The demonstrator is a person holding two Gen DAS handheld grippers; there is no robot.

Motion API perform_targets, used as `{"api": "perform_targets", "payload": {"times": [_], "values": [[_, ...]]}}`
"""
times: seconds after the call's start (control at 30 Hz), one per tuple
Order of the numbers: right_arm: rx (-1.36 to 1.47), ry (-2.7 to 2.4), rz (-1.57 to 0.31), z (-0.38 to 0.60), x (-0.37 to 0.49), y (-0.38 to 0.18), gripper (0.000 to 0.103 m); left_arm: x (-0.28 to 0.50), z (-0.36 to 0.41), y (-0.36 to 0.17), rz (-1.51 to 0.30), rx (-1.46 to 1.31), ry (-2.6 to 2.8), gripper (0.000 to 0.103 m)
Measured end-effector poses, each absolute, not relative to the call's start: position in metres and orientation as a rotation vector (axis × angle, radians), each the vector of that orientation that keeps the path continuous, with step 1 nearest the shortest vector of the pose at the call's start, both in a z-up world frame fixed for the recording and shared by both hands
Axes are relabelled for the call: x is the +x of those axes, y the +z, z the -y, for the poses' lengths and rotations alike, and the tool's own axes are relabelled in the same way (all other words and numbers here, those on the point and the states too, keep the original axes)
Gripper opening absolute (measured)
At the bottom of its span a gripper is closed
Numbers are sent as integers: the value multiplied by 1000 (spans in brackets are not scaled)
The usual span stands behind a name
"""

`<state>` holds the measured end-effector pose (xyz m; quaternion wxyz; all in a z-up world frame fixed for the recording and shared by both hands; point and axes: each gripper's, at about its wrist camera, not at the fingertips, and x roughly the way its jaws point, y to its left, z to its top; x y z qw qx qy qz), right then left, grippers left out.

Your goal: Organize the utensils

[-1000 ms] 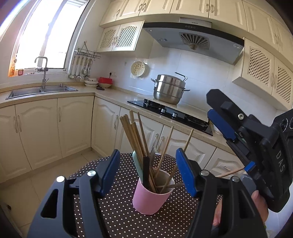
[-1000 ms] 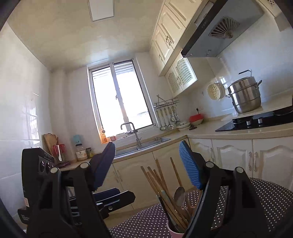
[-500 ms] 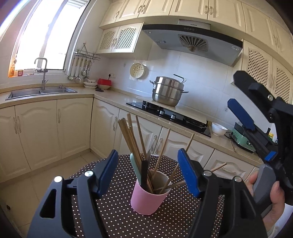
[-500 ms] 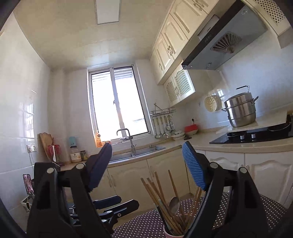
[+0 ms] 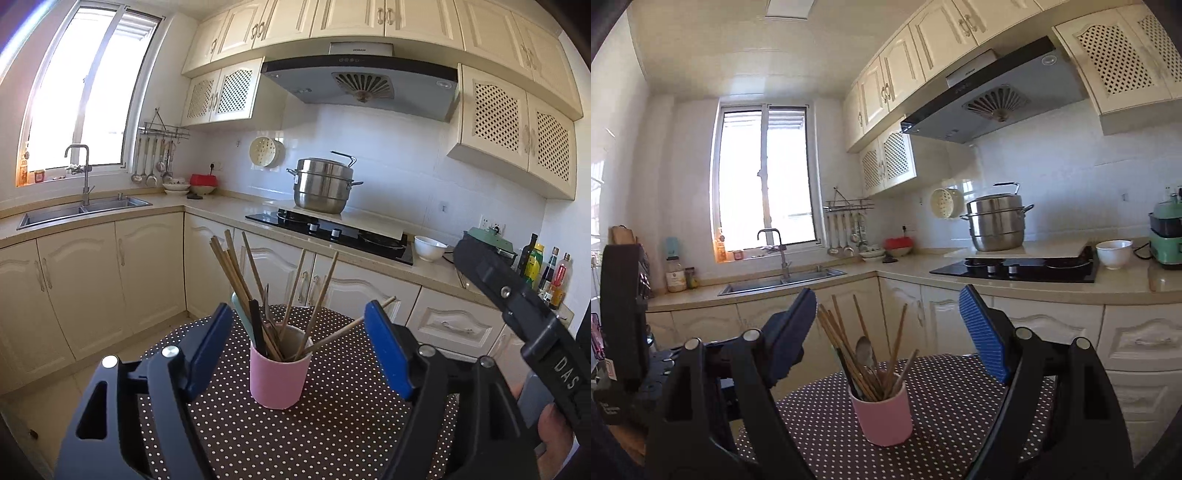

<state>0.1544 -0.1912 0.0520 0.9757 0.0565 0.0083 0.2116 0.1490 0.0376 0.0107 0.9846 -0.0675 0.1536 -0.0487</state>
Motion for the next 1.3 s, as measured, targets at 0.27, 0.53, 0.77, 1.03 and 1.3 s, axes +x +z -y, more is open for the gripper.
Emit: {"api": "perform_targets", "payload": {"times": [0.27, 0.53, 0.77, 1.03, 1.3], "values": [[95, 304, -50, 207, 125, 44, 83, 113, -18, 12, -293, -83, -83, 79], [56, 256, -105, 206, 101, 30, 85, 87, -15, 9, -304, -53, -47, 82], [66, 234, -157, 210, 89, 27, 90, 70, -9, 10, -281, -3, -39, 83], [48, 193, -154, 216, 79, 31, 92, 62, -7, 12, -251, 10, -43, 86], [37, 177, -146, 219, 79, 33, 93, 61, -3, 11, -223, 16, -52, 86]]}}
